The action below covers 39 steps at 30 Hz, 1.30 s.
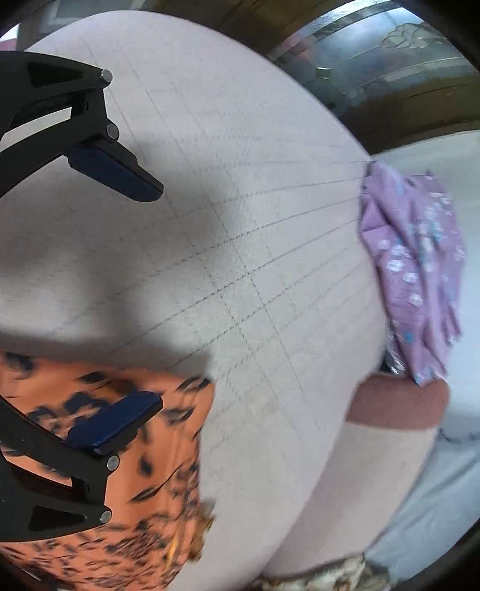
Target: Fold small clothes
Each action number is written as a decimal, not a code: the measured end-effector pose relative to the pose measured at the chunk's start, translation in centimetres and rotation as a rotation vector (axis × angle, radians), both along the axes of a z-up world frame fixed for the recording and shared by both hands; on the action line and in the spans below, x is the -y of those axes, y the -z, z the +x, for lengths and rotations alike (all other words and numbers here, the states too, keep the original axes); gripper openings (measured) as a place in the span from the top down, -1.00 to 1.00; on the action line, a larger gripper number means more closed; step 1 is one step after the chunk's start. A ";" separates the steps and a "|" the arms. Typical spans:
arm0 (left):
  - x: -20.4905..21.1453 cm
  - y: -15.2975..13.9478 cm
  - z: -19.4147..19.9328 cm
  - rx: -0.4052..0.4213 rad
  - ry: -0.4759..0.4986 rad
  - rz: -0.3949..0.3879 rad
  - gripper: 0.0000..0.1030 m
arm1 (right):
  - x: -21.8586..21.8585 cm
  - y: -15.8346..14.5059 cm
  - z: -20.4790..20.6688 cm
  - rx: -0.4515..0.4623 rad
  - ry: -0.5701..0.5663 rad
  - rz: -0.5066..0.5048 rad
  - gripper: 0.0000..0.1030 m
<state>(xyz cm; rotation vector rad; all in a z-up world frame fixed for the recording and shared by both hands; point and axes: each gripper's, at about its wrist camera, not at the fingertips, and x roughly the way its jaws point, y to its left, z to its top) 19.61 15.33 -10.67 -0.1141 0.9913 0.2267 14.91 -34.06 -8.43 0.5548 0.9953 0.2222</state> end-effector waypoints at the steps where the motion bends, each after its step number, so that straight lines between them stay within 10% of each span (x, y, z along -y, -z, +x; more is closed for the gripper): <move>1: 0.4 -0.7 -1.4 0.033 0.011 -0.005 -0.99 | 0.0 0.0 -0.1 0.001 0.006 0.000 -0.45; 12: 10.4 -1.7 -14.1 0.145 0.247 -0.066 -0.99 | -0.5 -2.0 -7.3 0.028 0.132 0.133 -0.46; 27: 13.2 -1.5 -14.9 0.100 0.277 -0.025 -0.99 | 4.3 2.7 -6.2 -0.033 0.428 0.429 -0.47; 39: 16.0 0.1 -12.2 0.056 0.292 0.004 -0.99 | 4.0 1.2 -3.6 0.031 0.397 0.294 -0.49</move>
